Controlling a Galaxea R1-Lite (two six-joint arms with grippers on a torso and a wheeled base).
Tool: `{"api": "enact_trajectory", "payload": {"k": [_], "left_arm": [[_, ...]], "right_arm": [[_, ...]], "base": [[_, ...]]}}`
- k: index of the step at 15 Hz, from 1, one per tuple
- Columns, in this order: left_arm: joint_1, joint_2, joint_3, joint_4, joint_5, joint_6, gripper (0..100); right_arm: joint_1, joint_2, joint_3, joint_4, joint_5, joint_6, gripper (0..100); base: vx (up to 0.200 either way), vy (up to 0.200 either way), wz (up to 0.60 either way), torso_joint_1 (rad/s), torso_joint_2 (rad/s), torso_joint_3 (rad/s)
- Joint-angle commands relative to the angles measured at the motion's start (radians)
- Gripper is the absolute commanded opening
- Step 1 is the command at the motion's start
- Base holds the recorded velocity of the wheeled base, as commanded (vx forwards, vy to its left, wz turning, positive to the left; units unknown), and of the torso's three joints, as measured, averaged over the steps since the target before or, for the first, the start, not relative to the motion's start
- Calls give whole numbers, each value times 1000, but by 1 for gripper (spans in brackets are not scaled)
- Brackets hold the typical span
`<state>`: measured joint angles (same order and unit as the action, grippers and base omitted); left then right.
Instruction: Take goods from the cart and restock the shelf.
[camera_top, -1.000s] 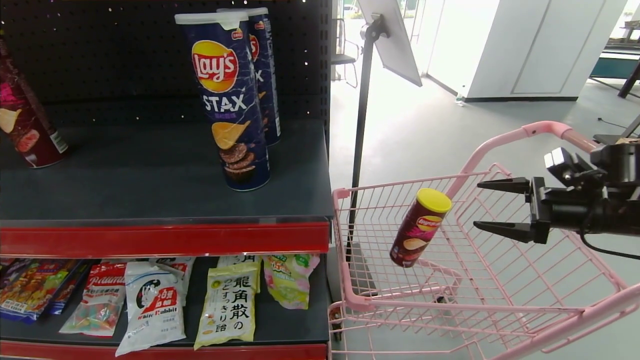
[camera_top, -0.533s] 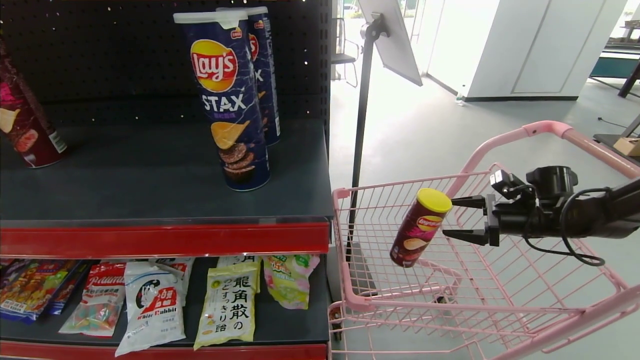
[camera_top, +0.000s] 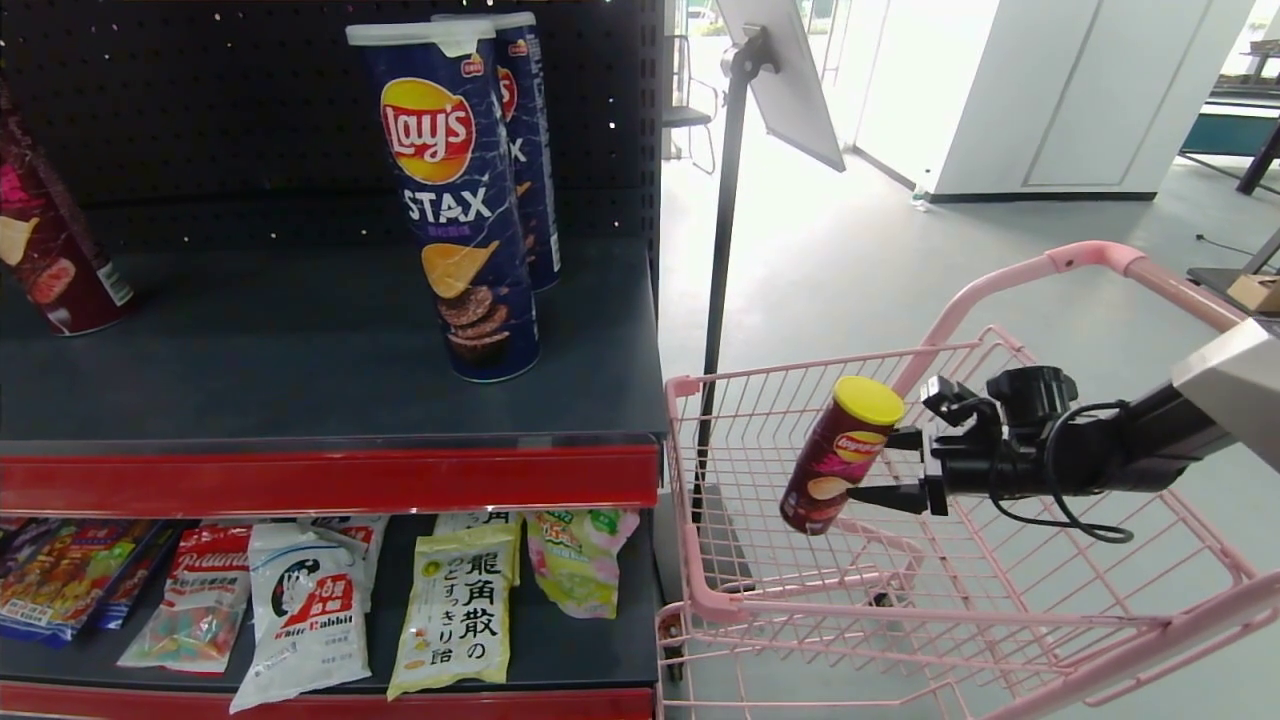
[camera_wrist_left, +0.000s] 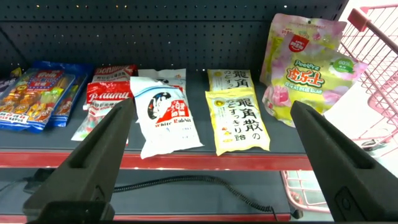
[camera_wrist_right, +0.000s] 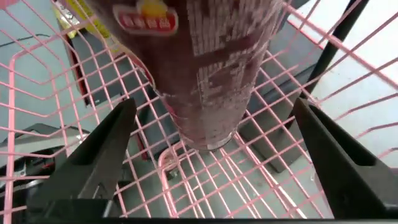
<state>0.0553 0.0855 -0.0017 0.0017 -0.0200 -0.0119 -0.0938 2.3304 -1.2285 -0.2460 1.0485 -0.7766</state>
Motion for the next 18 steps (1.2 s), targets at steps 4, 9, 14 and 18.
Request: {"api": "enact_trajectory", "payload": {"k": [4,9,14,18], "left_arm": [[0,0,0,0,0,0,100],[0,0,0,0,0,0,100],[0,0,0,0,0,0,100],[0,0,0,0,0,0,100]], "right_arm": [[72,56,-48,-3,-4,34,100],[114,41,-57,-12,31,40,100],[141,13,-68,-7,45,45,0],[152,-40,-49,-3,44,46,0]], "base": [[0,0,0,0,0,0],[0,0,0,0,0,0],[0,0,0,0,0,0],[0,0,0,0,0,0]]}}
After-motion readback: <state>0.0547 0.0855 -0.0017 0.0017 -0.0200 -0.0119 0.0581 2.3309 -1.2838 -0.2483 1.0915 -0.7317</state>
